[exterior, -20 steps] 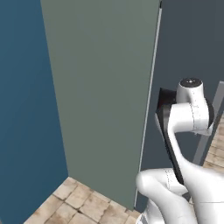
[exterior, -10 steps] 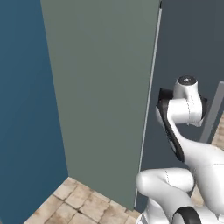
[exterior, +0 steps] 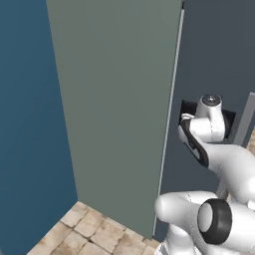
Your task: Take the bell pepper and carrot from the highest rack and move them to the second highest rack where the chicken drumstick and corn are located, to maximize freezer space. Close the freezer door after rearranging.
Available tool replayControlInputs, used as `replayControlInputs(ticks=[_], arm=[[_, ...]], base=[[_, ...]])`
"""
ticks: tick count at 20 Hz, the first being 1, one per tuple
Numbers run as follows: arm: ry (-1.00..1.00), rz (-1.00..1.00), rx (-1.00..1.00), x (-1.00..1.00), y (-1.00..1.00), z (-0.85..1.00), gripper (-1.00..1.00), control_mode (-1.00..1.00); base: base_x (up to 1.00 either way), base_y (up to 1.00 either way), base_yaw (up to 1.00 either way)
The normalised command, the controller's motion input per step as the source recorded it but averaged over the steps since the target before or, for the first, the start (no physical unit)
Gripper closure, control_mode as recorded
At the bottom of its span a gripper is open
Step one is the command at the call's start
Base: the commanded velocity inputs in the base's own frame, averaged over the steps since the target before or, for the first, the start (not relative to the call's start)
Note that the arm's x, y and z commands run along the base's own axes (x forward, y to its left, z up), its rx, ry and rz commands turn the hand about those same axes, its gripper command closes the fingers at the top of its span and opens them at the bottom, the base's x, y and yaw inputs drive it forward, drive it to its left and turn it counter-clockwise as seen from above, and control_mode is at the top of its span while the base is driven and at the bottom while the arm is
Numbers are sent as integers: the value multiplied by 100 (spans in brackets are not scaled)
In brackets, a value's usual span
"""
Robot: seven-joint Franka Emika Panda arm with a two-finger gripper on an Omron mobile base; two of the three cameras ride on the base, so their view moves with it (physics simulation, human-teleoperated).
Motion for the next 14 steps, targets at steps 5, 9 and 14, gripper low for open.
replayControlInputs(ticks=[5, 9, 14], arm=[[0, 0, 0, 83, -41, -23, -100, -100], [0, 0, 0, 82, -47, -27, -100, -100], [0, 0, 0, 83, -50, -31, -100, -100]], base=[[0, 0, 0], [0, 0, 0], [0, 0, 0]])
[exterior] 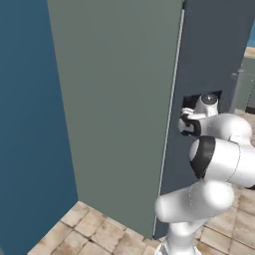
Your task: Take the bell pepper and carrot from the highest rack and move them to the second highest rack where the chicken drumstick and corn are located, to maximize freezer space. Close the freezer door after rearranging.
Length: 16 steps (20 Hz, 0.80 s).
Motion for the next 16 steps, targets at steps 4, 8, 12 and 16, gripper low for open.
replayControlInputs(ticks=[4, 8, 12, 16], arm=[[0, 0, 10, 85, -45, -31, -100, -100], [-5, 6, 23, 72, -14, -28, -100, -100], [-7, 20, 37, 56, 2, -17, -100, -100], [-4, 19, 29, 29, 4, -8, -100, -100]], base=[[0, 0, 0], [0, 0, 0], [0, 0, 0], [0, 0, 0]])
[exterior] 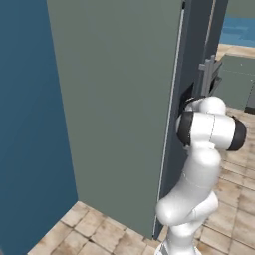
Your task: Take the bell pepper and carrot from the highest rack and move them to the second highest rack where the chicken drumstick and corn are located, to maximize freezer space. Close the freezer door after rearranging.
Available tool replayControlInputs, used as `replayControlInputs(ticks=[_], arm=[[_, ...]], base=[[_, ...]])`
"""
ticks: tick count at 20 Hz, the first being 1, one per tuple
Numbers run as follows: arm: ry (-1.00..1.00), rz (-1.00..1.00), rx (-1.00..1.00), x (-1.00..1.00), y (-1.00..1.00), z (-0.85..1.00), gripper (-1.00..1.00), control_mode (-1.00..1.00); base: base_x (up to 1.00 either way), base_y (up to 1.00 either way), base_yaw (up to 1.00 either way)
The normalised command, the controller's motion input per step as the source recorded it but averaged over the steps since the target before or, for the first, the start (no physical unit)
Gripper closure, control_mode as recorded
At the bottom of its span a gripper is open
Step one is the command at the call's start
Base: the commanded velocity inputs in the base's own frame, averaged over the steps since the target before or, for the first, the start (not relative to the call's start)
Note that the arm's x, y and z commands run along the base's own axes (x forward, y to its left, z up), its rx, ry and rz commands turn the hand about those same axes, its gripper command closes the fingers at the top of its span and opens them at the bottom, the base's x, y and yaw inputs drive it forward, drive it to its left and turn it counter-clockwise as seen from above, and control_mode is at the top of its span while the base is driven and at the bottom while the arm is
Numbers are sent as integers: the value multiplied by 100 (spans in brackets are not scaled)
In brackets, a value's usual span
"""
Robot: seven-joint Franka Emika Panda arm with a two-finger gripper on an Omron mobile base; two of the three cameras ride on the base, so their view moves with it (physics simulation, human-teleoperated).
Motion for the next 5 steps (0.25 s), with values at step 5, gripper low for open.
replayControlInputs(ticks=[5], arm=[[-5, 5, 7, -23, 13, 10, -100, -100]], base=[[0, 0, 0]])
